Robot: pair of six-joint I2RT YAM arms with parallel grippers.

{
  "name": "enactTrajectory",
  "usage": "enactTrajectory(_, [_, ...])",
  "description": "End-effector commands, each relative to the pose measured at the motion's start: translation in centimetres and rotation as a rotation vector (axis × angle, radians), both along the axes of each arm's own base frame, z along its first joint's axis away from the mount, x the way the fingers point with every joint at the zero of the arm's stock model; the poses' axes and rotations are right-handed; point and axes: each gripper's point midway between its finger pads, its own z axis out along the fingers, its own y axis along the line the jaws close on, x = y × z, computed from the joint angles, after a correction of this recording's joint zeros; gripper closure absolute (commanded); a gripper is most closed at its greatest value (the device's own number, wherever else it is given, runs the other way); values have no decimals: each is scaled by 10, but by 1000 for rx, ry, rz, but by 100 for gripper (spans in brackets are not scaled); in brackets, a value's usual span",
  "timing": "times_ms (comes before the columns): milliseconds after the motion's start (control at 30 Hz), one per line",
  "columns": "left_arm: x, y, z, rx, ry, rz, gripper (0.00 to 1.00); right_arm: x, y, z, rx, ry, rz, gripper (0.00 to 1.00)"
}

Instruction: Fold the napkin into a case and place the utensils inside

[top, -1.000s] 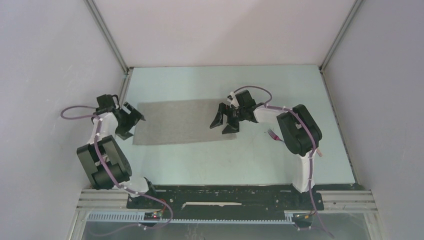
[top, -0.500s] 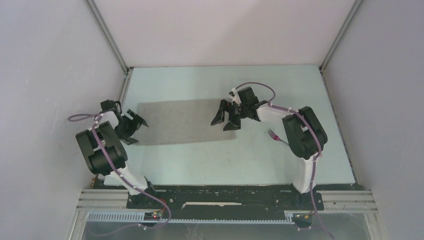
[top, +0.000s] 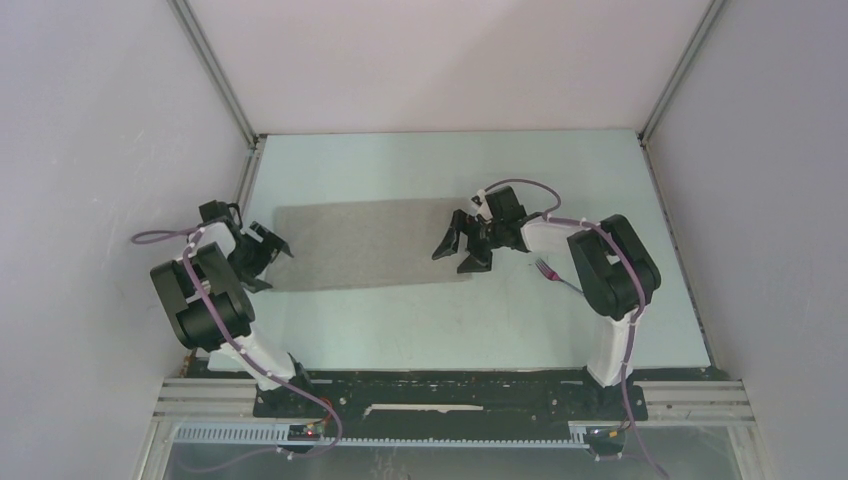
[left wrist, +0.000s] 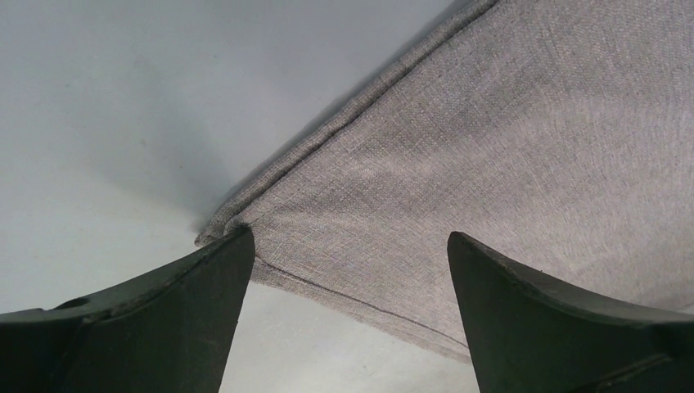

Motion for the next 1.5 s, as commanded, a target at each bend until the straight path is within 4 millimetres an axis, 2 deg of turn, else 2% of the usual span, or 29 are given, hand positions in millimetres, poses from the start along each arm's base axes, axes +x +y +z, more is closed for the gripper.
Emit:
enactTrajectory(0, [-37,27,-10,132,163,64,0,-9,-16,-5,-73,24,-44,0])
enactTrajectory(100, [-35,33,2,177,137,78,0,-21,-21,9,-129,-19,-16,0])
enactTrajectory(233, [-26,28,24,234,71,57,0,-32,-34,29,-182,-61,0,0])
enactTrajectory(367, [-9,16,58,270,-69,3,0,-40,-53,18,-290,-10,-43,0])
enactTrajectory(533, [14,-17,106,252,-317,-115,0,-46,-46,-3,-333,124,-155,1])
enactTrajectory(633, [17,-38,131,280,-417,-194,0,-37,-42,-6,-363,110,-257,10])
enactTrajectory(700, [22,-62,142,271,-470,-275,0,-32,-37,-8,-399,92,-319,13])
enactTrajectory(833, [23,-93,157,258,-531,-381,0,-30,-37,-20,-532,99,-366,32])
enactTrajectory(967, [20,-105,173,266,-593,-417,0,-32,-44,-29,-694,93,-390,34])
enactTrajectory(1067, [19,-113,182,255,-631,-435,0,-33,-47,-33,-752,102,-425,42])
enactTrajectory(1267, [18,-124,186,216,-659,-466,0,-36,-50,-36,-783,121,-459,49])
enactTrajectory(1467, [18,-131,189,186,-678,-484,1,-37,-36,-35,-765,130,-470,49])
